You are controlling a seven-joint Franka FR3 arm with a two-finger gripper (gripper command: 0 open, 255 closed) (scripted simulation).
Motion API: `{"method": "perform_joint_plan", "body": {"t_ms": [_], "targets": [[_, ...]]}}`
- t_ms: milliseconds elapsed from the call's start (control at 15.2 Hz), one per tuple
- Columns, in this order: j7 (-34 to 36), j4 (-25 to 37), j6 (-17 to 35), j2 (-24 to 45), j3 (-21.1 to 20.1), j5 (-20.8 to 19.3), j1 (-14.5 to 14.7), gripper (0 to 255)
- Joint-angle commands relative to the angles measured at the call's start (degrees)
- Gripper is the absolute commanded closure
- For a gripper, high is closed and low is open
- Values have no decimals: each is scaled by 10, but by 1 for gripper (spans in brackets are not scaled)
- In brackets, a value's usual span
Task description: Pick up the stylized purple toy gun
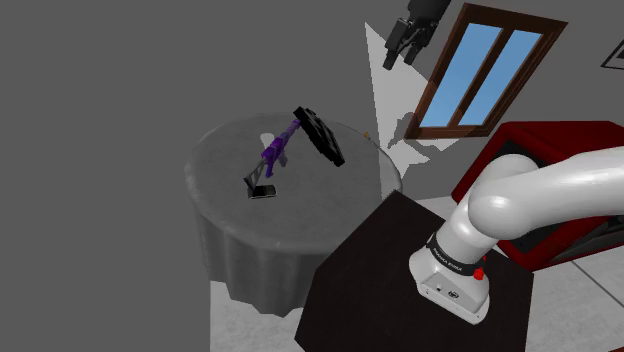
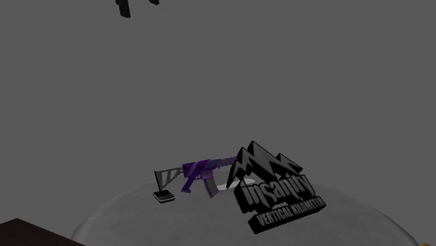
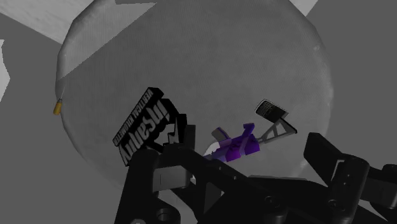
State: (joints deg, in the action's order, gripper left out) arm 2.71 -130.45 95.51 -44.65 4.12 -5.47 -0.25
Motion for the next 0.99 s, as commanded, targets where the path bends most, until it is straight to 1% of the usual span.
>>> {"method": "perform_joint_plan", "body": {"t_ms": [0,462,924], "targets": [[0,0,0,0,0,0,0,0],[134,-39,102,83,-67,13,-12,0],[271,-29,194,209,-128,5,-28,0]]}}
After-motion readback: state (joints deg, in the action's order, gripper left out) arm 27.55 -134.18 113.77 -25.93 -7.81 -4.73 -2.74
